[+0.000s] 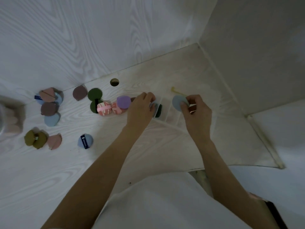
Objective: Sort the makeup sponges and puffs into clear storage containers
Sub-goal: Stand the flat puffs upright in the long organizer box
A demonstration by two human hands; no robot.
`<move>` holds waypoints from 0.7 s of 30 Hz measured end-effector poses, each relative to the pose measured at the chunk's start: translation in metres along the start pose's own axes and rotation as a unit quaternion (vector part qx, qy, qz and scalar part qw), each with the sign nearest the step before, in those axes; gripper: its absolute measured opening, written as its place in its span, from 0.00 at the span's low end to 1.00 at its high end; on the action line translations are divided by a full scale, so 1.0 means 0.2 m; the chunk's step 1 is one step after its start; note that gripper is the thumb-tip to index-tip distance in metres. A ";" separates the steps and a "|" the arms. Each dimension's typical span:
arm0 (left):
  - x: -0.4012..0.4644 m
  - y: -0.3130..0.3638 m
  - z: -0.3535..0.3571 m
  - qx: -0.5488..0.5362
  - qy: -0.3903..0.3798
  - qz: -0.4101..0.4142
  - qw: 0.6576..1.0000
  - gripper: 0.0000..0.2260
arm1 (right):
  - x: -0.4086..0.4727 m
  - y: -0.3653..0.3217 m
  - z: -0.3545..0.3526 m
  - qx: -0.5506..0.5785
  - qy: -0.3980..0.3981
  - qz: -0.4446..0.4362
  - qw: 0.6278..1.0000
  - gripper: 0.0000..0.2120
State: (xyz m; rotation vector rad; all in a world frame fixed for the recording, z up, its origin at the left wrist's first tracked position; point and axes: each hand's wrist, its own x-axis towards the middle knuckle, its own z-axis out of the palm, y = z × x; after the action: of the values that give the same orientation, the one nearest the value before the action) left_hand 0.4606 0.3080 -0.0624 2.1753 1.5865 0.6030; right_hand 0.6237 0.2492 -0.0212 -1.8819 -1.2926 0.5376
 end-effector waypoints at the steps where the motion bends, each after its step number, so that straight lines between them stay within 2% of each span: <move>1: 0.00 0.00 0.01 0.029 -0.007 0.014 0.999 0.06 | 0.00 0.01 0.01 0.000 -0.003 -0.001 1.000 0.04; 4: -0.02 -0.01 0.01 0.049 -0.040 0.030 0.998 0.10 | -0.01 0.01 0.03 0.002 -0.007 -0.005 1.000 0.04; 6: -0.02 -0.04 -0.02 0.038 -0.045 0.038 0.998 0.10 | -0.01 0.01 0.04 0.006 -0.007 -0.008 1.000 0.04; 9: 0.00 -0.09 -0.07 0.078 -0.058 0.067 0.993 0.10 | 0.00 0.01 0.06 0.011 -0.012 -0.013 1.000 0.04; 13: 0.07 -0.12 -0.09 0.105 -0.124 0.111 0.981 0.20 | 0.01 0.02 0.07 0.025 -0.017 -0.013 0.999 0.05; 19: 0.19 -0.05 -0.11 0.150 -0.235 0.138 0.950 0.18 | 0.01 0.01 0.09 0.028 -0.017 -0.026 0.999 0.05; 21: 0.20 -0.04 -0.11 0.167 -0.249 0.143 0.943 0.17 | 0.00 0.00 0.10 0.027 -0.022 -0.027 0.999 0.05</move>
State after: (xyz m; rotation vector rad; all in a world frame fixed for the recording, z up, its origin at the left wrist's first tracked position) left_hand 0.4524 0.3502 -0.0433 2.5597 1.1722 -0.1636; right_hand 0.6103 0.2571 -0.0338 -1.7959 -1.3400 0.5836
